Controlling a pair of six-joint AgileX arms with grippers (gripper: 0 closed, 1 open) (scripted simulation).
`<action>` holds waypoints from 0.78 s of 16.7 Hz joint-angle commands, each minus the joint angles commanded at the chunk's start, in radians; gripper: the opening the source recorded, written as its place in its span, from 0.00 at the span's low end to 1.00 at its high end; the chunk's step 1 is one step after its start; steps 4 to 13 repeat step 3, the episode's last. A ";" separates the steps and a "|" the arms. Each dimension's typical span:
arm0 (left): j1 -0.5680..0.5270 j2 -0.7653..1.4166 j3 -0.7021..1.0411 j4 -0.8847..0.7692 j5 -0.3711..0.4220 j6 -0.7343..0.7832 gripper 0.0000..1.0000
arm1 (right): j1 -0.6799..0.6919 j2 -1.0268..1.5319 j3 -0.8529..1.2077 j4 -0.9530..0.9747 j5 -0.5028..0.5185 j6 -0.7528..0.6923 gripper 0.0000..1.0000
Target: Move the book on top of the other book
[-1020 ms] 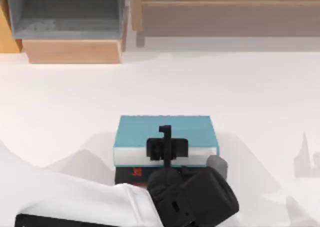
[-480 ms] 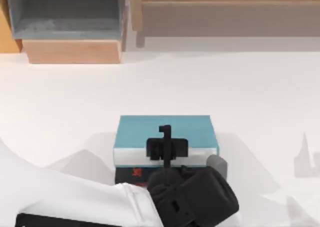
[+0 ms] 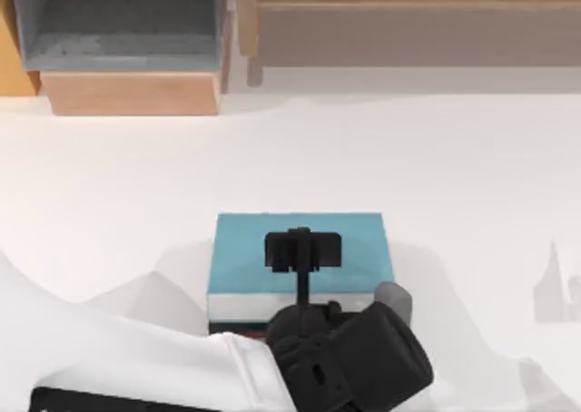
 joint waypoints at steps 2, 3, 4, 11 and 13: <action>0.000 0.000 0.000 0.000 0.000 0.000 1.00 | 0.000 0.000 0.000 0.000 0.000 0.000 1.00; 0.000 0.000 0.000 0.000 0.000 0.000 1.00 | 0.000 0.000 0.000 0.000 0.000 0.000 1.00; 0.000 0.000 0.000 0.000 0.000 0.000 1.00 | 0.000 0.000 0.000 0.000 0.000 0.000 1.00; 0.000 0.000 0.000 0.000 0.000 0.000 1.00 | 0.000 0.000 0.000 0.000 0.000 0.000 1.00; 0.000 0.000 0.000 0.000 0.000 0.000 1.00 | 0.000 0.000 0.000 0.000 0.000 0.000 1.00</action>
